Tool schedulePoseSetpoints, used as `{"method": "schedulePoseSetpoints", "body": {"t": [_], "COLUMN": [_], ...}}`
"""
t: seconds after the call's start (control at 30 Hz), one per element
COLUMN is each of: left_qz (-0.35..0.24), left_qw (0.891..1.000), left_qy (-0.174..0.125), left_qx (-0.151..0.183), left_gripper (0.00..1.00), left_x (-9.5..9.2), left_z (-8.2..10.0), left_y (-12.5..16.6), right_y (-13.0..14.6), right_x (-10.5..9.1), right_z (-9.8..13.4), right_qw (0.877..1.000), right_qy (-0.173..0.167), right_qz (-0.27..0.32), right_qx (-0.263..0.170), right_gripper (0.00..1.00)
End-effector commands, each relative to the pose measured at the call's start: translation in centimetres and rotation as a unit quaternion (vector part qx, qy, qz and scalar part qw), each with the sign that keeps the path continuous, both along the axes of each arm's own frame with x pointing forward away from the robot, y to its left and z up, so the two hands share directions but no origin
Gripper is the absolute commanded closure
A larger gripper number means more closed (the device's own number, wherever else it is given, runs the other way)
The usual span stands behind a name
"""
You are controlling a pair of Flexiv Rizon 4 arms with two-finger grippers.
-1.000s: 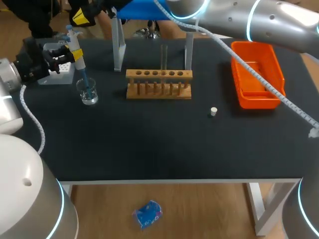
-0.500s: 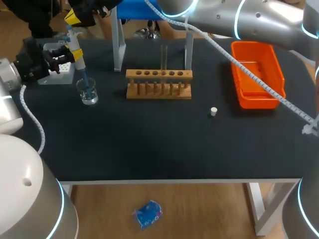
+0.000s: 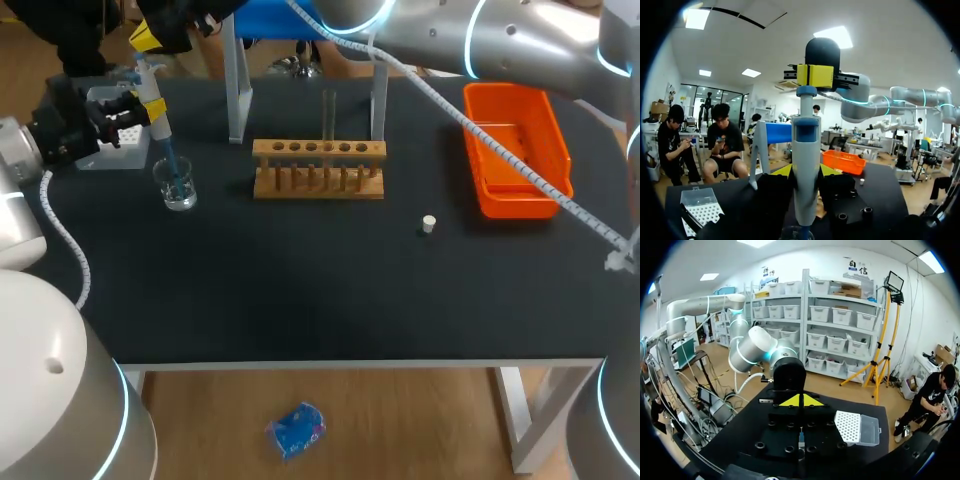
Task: Invert the test tube, pick up the pipette, mount the tip to pipette, aspirate from beaker and dispense into the tube, eject the tip, return the pipette, and cap with the stopper.
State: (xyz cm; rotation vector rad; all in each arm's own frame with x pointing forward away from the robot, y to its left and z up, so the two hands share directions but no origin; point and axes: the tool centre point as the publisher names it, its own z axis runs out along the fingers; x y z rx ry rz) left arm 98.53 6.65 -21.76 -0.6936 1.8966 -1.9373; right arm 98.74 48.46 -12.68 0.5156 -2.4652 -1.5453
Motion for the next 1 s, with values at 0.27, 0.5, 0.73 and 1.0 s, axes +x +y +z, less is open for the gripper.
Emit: {"method": "schedulePoseSetpoints", "body": {"t": [0.27,0.5,0.73,1.0], "left_qz": [0.001,0.001,0.001,0.001], "left_qw": [1.000,1.000,1.000,1.000], "left_qy": [-0.001,-0.001,-0.001,-0.001], "left_qx": [0.000,0.000,0.000,0.000], "left_gripper": [1.00,1.00,1.00,1.00], "left_x": [0.0,0.0,0.0,0.0], "left_z": [0.0,0.0,0.0,0.0], "left_y": [0.0,0.0,0.0,0.0], "right_y": [0.1,0.0,0.0,0.1], "right_x": [0.5,0.4,0.2,0.1], "right_z": [-0.5,-0.8,-1.0,-1.2], "right_qw": [1.000,1.000,1.000,1.000], "right_qy": [0.006,0.010,0.013,0.015], "right_qz": [0.005,0.004,0.005,0.006], "right_qx": [-0.006,-0.007,-0.008,-0.013], "right_gripper": [1.00,1.00,1.00,1.00]}}
